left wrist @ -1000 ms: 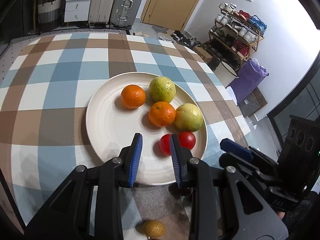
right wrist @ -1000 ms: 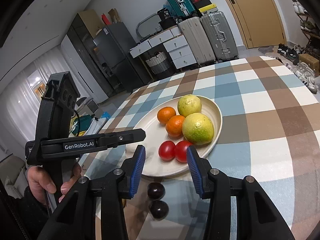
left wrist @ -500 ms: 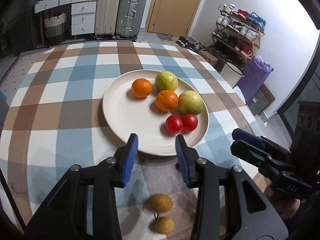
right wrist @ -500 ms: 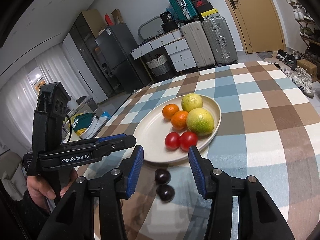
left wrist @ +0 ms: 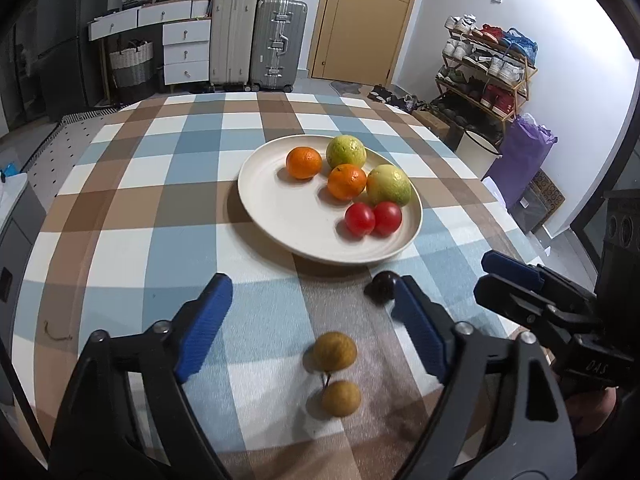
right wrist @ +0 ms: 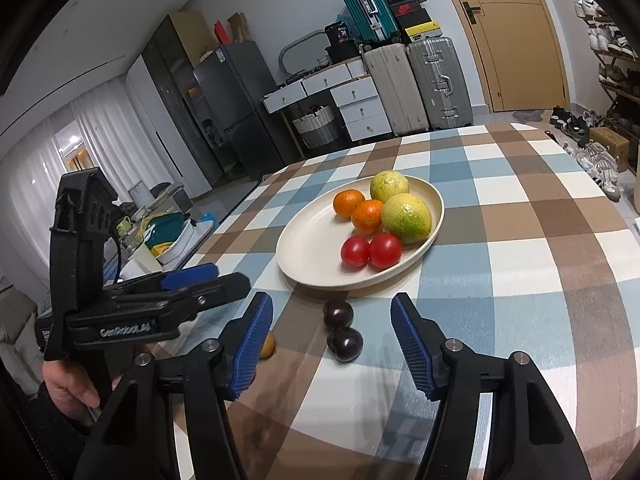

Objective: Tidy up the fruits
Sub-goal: 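Withdraw both grippers and grasp a dark purple plum with the right gripper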

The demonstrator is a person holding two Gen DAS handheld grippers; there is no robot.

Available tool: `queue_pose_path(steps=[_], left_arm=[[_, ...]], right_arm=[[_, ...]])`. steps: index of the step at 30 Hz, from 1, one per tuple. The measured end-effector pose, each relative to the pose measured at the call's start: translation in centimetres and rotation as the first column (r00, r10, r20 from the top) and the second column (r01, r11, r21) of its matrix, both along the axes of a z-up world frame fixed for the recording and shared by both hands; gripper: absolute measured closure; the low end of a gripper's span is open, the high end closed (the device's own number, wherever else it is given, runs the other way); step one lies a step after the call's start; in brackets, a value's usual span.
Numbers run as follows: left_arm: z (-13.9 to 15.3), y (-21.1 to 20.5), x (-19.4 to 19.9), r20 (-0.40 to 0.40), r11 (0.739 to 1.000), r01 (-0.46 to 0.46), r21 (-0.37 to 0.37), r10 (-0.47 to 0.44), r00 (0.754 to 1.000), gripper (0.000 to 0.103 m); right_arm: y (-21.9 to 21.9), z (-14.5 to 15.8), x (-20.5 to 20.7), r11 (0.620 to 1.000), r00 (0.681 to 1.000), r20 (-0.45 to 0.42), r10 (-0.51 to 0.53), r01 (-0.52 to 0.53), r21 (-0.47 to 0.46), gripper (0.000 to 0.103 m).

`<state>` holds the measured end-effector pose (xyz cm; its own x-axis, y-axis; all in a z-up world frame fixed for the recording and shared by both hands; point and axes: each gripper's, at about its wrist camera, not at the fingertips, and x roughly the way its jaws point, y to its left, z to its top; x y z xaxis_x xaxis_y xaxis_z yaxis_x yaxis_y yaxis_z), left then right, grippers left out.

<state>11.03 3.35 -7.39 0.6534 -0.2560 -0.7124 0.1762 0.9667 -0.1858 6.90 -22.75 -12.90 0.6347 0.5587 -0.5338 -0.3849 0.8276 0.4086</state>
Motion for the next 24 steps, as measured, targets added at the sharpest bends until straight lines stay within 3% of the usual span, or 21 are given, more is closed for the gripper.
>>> queue_pose_path(steps=[5,11,24], left_arm=[[-0.6,-0.1,-1.3,-0.003,0.999,-0.010,0.036,0.010,1.000,0.004],[-0.9,-0.1,-2.8,0.014,1.000,-0.010,0.023,0.010,1.000,0.001],[-2.9,1.0,-4.1,-0.018,0.999,-0.042,-0.001,0.042,0.999,0.001]], right_arm=[[0.3,-0.2,-0.7,1.000,1.000,0.004,0.005,-0.005,-0.003,0.028],[0.6,-0.7,-1.2,1.000,1.000,-0.009,0.004,-0.004,-0.012,0.018],[1.4,-2.2,-0.7,0.999,0.998,-0.057,0.015,-0.017,-0.044,0.018]])
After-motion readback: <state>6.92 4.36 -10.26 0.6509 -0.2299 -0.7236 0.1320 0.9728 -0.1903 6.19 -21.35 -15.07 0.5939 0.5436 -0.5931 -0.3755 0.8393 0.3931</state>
